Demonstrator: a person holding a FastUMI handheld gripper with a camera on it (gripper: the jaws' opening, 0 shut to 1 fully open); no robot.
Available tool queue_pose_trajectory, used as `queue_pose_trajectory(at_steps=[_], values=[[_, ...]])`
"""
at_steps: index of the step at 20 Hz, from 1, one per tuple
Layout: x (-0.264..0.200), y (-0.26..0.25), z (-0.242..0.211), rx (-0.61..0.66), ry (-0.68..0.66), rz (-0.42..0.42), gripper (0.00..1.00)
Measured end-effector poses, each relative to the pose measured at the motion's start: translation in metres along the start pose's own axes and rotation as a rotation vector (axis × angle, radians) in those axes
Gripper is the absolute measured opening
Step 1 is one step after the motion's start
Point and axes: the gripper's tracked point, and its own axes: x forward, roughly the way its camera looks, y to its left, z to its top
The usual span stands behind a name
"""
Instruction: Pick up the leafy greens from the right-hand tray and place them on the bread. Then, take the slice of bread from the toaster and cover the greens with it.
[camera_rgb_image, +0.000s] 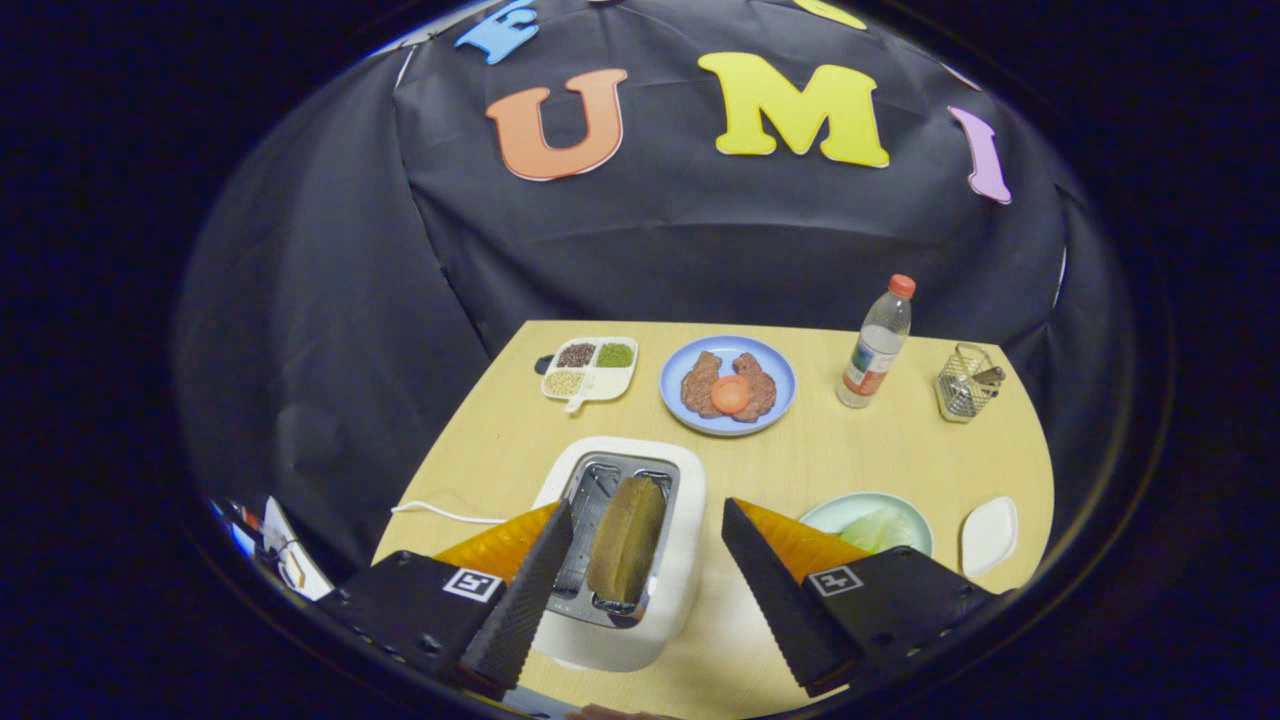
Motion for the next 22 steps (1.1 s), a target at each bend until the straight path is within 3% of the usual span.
queue_pose_trajectory(at_steps=[4, 12, 14, 22], values=[[0.022, 0.003, -0.012, 0.015, 0.071, -0.053, 0.87], [0.038, 0.004, -0.019, -0.005, 0.144, -0.133, 0.21], [0.031, 0.005, -0.017, -0.007, 0.147, -0.129, 0.15], [-0.02, 0.003, 0.037, 0.025, 0.028, -0.066, 0.15]])
